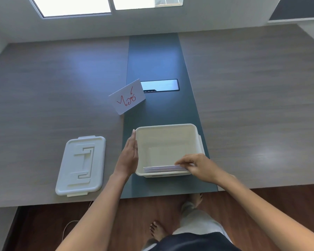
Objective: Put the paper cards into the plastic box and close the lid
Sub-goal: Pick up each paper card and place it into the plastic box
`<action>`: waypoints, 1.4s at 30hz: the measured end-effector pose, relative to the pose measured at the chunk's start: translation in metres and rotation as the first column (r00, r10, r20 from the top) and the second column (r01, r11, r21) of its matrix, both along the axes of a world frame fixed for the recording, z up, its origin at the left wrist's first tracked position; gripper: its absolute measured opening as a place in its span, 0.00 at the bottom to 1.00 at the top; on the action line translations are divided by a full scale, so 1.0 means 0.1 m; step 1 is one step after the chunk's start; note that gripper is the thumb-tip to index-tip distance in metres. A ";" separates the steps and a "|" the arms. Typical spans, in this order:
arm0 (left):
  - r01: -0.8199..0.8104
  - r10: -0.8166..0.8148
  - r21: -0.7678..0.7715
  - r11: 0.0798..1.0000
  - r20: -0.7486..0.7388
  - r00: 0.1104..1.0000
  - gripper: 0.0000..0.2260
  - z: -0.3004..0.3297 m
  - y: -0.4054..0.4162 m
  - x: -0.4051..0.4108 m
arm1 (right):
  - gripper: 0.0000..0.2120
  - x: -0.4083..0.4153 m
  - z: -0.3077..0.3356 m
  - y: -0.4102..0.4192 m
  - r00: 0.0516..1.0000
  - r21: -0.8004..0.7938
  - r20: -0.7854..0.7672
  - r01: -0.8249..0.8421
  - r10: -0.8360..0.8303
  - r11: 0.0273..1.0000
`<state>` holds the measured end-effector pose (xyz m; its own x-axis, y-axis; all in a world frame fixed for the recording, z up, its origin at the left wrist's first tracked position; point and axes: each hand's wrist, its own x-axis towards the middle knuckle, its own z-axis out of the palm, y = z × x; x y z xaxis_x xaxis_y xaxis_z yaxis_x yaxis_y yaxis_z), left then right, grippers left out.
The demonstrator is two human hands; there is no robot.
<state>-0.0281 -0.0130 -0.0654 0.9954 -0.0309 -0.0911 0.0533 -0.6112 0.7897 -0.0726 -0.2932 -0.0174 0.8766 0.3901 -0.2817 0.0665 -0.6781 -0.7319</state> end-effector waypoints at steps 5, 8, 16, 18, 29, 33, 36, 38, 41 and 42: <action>0.007 -0.007 -0.001 1.000 -0.004 1.000 0.23 0.02 0.00 0.00 | 0.14 0.07 0.08 0.01 0.992 -0.139 -0.023 -0.127 0.125 0.982; 0.015 -0.015 -0.001 1.000 -0.005 1.000 0.23 0.01 0.00 0.00 | 0.15 0.19 0.20 0.01 0.993 -0.108 0.059 -0.095 0.102 0.990; 0.016 -0.017 -0.010 1.000 -0.008 1.000 0.23 0.01 0.00 0.01 | 0.18 1.04 0.41 0.13 0.916 -0.146 0.393 -0.021 0.078 0.989; 0.014 -0.014 -0.007 1.000 -0.008 1.000 0.24 0.02 0.01 0.01 | 0.20 1.32 0.46 0.22 0.907 -0.221 0.402 -0.036 0.125 0.975; 0.006 -0.006 0.014 1.000 -0.033 0.999 0.23 0.02 0.02 -0.01 | 0.22 2.48 0.52 0.81 0.899 -0.384 0.371 -0.079 0.233 0.920; -0.008 0.009 0.013 1.000 -0.032 0.999 0.23 0.02 0.03 0.00 | 0.23 2.85 0.41 1.09 0.889 -0.422 0.355 -0.125 0.290 0.898; -0.003 0.003 0.003 1.000 -0.039 0.999 0.23 0.03 0.03 -0.03 | 0.24 3.09 0.31 1.25 0.884 -0.471 0.341 -0.135 0.321 0.872; 0.006 -0.006 0.000 1.000 -0.050 0.999 0.23 0.01 0.03 -0.02 | 0.27 3.25 0.24 1.37 0.886 -0.522 0.303 -0.154 0.351 0.839; 0.017 -0.017 -0.008 1.000 -0.047 0.999 0.23 0.01 0.02 -0.01 | 0.29 3.48 0.18 1.50 0.885 -0.582 0.265 -0.169 0.382 0.795; 0.021 -0.021 -0.008 1.000 -0.045 0.999 0.23 0.03 0.02 -0.02 | 0.30 3.52 0.19 1.52 0.883 -0.596 0.267 -0.163 0.386 0.786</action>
